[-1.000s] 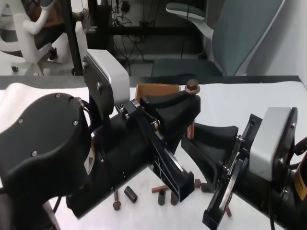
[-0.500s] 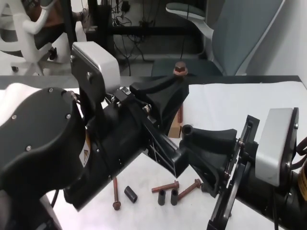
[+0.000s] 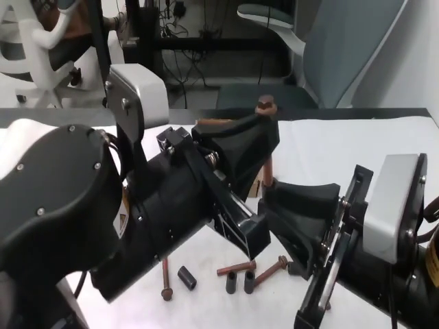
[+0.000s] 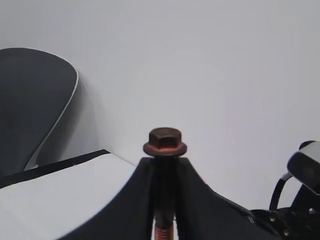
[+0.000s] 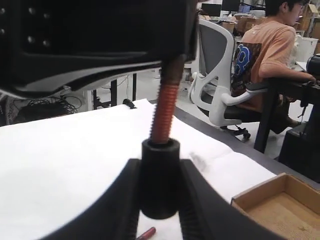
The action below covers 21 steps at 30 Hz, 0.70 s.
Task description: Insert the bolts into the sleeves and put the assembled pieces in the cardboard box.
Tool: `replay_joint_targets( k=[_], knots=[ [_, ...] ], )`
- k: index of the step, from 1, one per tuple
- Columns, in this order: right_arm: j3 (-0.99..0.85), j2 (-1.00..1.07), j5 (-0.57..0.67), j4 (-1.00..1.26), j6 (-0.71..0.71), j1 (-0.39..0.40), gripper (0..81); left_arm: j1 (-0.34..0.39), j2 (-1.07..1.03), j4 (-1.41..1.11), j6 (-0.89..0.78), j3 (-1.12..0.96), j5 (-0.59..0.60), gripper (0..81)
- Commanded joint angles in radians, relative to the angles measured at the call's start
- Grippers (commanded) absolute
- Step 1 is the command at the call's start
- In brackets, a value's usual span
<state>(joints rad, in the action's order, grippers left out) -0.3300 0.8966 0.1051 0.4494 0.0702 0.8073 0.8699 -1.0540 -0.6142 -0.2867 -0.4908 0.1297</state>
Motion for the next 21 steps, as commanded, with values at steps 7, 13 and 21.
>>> replay_joint_targets(
  k=[7, 13, 21],
  knots=[
    [-0.01, -0.009, -0.018, 0.014, -0.002, 0.002, 0.6, 0.001, 0.005, 0.039, -0.006, -0.002, 0.015, 1.8],
    [-0.01, -0.009, 0.004, 0.02, -0.059, 0.002, 0.6, 0.001, 0.005, 0.087, -0.006, -0.002, 0.001, 1.8],
    [-0.01, -0.009, 0.032, 0.02, -0.079, 0.002, 0.6, 0.001, 0.005, 0.087, -0.006, -0.002, -0.012, 1.8]
  ],
)
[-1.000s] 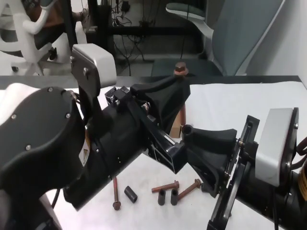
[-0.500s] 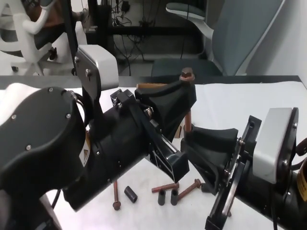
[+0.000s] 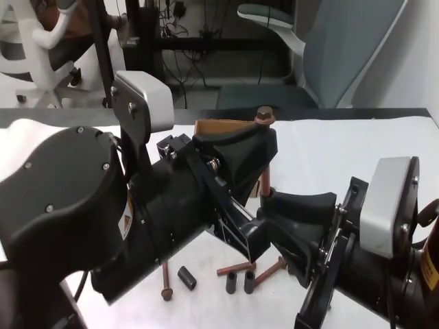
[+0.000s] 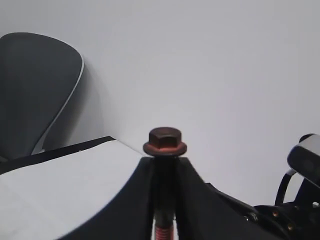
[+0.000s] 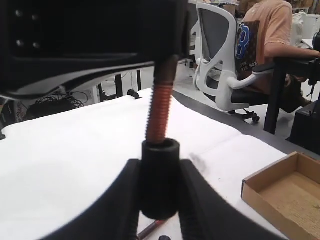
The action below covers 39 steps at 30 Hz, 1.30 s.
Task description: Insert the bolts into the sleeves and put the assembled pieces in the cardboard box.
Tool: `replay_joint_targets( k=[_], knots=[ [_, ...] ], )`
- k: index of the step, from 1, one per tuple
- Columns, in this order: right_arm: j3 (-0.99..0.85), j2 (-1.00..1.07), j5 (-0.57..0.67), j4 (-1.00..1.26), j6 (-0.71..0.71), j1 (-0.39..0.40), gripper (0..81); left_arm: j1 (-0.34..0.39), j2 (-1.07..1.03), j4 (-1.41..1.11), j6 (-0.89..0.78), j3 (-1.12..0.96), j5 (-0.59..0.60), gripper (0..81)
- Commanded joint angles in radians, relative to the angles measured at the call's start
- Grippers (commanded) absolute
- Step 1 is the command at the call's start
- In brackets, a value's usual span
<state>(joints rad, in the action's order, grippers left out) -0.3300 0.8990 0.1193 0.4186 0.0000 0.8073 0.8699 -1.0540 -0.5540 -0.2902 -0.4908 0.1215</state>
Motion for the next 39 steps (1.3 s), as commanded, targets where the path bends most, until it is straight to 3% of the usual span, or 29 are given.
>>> replay_joint_targets(
  k=[1, 13, 14, 16, 20, 26, 32, 36, 39],
  knots=[
    [-0.01, -0.011, 0.018, 0.05, -0.009, 0.002, 0.6, 0.001, 0.005, 0.027, -0.002, -0.002, -0.001, 1.8],
    [-0.01, -0.011, -0.011, 0.053, -0.009, 0.002, 0.6, 0.001, 0.005, 0.09, 0.005, -0.002, 0.066, 0.1],
    [-0.01, -0.011, -0.013, 0.059, -0.009, 0.002, 0.6, 0.001, 0.005, 0.109, 0.009, -0.002, 0.066, 3.5],
    [-0.01, -0.011, -0.013, 0.08, -0.009, 0.002, 0.6, 0.001, 0.005, 0.15, 0.024, -0.002, 0.073, 20.0],
    [-0.01, -0.011, -0.033, 0.079, -0.009, 0.0, 0.6, 0.001, 0.005, 0.174, 0.105, -0.002, 0.085, 70.0],
    [-0.018, -0.011, -0.084, -0.043, -0.009, -0.086, 0.6, -0.008, 0.065, 0.233, 0.26, -0.011, 0.053, 70.0],
    [-0.167, 0.025, -0.035, -0.324, 0.033, -0.222, 0.6, -0.1, 0.134, 0.936, 0.86, -0.151, 0.011, 70.0],
    [-0.322, 0.141, -0.012, -0.498, 0.06, -0.292, 0.6, -0.199, 0.045, 1.07, 1.221, -0.203, -0.009, 70.0],
    [-0.43, 0.271, 0.043, -0.57, 0.076, -0.324, 0.6, -0.256, -0.052, 1.066, 1.369, -0.221, -0.044, 70.0]
  ],
)
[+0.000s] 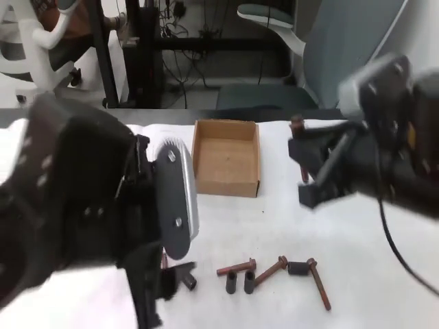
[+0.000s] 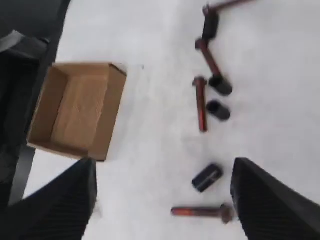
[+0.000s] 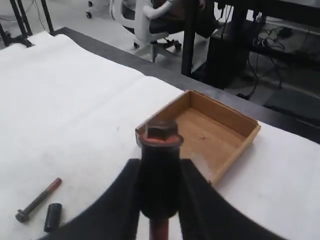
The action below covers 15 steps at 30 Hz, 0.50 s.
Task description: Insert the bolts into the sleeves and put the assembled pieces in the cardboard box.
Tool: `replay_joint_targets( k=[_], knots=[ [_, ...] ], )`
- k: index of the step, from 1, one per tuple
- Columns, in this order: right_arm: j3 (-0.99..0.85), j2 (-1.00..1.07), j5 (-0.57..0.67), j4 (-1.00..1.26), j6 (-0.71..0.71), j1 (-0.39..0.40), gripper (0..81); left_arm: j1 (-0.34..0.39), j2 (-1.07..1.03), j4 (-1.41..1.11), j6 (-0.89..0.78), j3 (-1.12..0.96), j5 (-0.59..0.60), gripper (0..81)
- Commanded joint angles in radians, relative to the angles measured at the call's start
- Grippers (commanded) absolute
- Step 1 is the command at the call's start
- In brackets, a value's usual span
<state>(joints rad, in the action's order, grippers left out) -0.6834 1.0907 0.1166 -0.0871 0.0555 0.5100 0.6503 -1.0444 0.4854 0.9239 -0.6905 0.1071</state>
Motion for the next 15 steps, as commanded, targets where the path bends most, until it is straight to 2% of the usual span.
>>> replay_joint_targets(
  k=[1, 7, 9, 15],
  knots=[
    [-0.107, 0.115, 0.062, -0.085, 0.028, -0.034, 0.6, -0.051, -0.101, 0.026, 0.191, -0.024, -0.04, 70.0],
    [-0.325, 0.384, 0.062, -0.136, 0.028, -0.068, 0.6, -0.106, -0.321, -0.02, 0.392, -0.052, -0.05, 66.1],
    [-0.387, 0.463, 0.062, -0.136, 0.028, -0.078, 0.6, -0.106, -0.398, -0.058, 0.498, -0.07, -0.029, 66.1],
    [-0.561, 0.695, 0.062, -0.145, 0.028, -0.129, 0.6, -0.106, -0.567, -0.063, 0.641, -0.144, -0.026, 65.7]
  ],
)
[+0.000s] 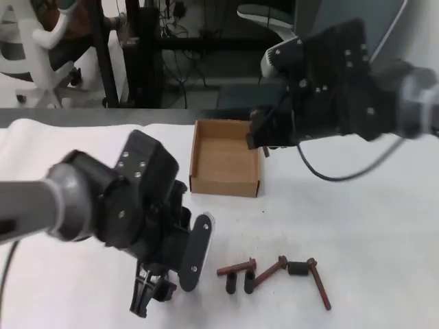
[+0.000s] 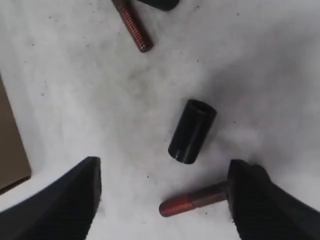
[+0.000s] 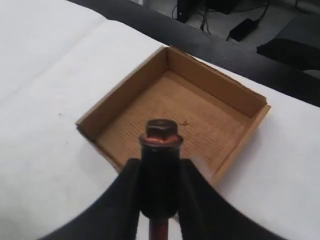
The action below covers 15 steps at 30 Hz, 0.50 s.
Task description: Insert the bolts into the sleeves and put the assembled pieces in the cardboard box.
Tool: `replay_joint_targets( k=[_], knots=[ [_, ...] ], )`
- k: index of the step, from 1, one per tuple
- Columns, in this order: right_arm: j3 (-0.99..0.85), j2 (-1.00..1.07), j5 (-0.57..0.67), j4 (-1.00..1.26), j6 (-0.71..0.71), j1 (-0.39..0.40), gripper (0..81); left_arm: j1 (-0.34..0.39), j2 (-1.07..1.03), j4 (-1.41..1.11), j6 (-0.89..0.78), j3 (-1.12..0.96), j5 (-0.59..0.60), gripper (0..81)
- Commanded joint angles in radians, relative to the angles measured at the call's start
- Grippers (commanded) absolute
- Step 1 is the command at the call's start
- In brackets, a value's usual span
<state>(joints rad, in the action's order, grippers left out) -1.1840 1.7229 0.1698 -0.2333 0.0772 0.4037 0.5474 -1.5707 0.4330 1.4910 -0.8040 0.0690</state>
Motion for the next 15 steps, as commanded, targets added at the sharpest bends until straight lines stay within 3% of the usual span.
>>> replay_joint_targets(
  k=[1, 5, 11, 13, 15],
  knots=[
    [-0.082, 0.092, 0.009, 0.001, 0.006, -0.028, 0.6, -0.003, -0.06, -0.016, 0.11, -0.039, 0.012, 64.7],
    [-0.138, 0.174, 0.007, 0.004, 0.043, -0.037, 0.6, -0.006, -0.126, -0.064, 0.157, -0.057, 0.023, 58.0],
    [-0.212, 0.258, 0.01, -0.002, 0.05, -0.037, 0.6, 0.008, -0.219, -0.062, 0.164, -0.073, 0.004, 57.5],
    [-0.23, 0.273, 0.022, -0.002, 0.05, -0.037, 0.6, 0.02, -0.235, -0.052, 0.164, -0.073, -0.015, 48.3],
    [-0.249, 0.284, 0.023, -0.002, 0.05, -0.037, 0.6, 0.031, -0.238, -0.042, 0.164, -0.073, -0.014, 29.0]
  ],
)
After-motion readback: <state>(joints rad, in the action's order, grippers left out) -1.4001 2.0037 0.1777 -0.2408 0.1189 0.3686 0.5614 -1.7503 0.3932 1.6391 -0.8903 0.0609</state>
